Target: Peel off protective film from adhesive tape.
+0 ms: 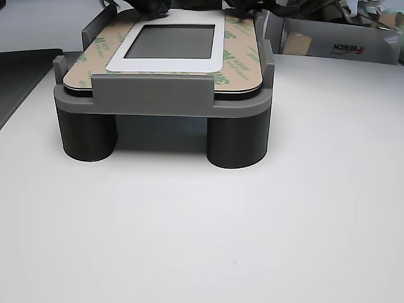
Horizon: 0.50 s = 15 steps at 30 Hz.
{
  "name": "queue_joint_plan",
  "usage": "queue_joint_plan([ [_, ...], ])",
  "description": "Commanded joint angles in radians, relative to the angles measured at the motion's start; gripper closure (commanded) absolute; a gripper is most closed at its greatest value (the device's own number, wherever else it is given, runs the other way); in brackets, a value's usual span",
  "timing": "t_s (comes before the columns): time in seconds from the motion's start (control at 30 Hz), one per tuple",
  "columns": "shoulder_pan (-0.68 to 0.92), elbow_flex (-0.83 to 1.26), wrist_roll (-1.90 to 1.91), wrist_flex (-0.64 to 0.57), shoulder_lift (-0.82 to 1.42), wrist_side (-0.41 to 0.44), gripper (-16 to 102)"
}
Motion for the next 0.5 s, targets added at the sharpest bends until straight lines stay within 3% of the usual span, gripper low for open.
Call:
queue_joint_plan([
  [0.0,-0.020,-0.017,-0.002,-0.020,0.017,-0.003,97],
  [0.47,-0.009,0.021,0.011,-0.026,0.038,0.000,97],
])
